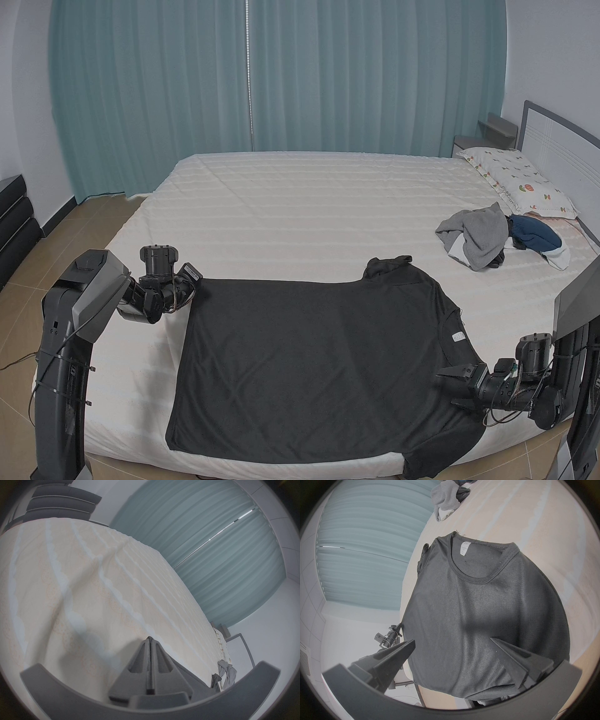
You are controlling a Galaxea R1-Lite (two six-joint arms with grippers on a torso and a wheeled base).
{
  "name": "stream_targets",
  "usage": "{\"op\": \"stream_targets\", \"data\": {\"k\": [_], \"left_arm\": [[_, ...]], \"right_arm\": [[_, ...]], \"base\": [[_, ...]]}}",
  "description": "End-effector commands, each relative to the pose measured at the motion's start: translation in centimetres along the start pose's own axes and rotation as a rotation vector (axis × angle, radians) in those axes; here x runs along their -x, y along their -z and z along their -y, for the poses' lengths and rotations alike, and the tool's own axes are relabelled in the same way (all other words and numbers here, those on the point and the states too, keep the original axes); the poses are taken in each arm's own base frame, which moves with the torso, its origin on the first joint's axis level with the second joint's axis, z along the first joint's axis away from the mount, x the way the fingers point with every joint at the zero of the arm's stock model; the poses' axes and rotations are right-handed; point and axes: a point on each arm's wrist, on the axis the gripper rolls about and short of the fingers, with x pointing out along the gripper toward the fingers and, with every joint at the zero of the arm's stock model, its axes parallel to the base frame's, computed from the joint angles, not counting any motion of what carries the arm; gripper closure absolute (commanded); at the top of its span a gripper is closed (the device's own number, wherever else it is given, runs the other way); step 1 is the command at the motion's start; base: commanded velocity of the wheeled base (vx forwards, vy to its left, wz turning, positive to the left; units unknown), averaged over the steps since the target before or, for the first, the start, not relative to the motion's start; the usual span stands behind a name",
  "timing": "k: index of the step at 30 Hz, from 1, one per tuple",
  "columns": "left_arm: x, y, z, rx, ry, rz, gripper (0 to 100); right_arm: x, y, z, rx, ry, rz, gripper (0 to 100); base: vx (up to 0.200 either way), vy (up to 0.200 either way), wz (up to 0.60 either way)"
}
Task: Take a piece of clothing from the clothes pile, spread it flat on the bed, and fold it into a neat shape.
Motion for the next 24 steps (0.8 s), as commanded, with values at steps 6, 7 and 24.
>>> {"op": "stream_targets", "data": {"k": [6, 7, 24], "left_arm": [[-0.1, -0.4, -0.2, 0.006, 0.001, 0.011, 100], [-0.1, -0.4, -0.2, 0.006, 0.001, 0.011, 100], [-0.3, -0.2, -0.2, 0.007, -0.008, 0.014, 0]], "right_arm": [[0.0, -0.1, -0.1, 0.005, -0.011, 0.005, 0], [0.0, -0.1, -0.1, 0.005, -0.011, 0.005, 0], [1.7, -1.0, -2.1, 0.049, -0.098, 0.076, 0]], "base": [[0.0, 0.0, 0.0], [0.0, 0.0, 0.0], [0.0, 0.0, 0.0]]}}
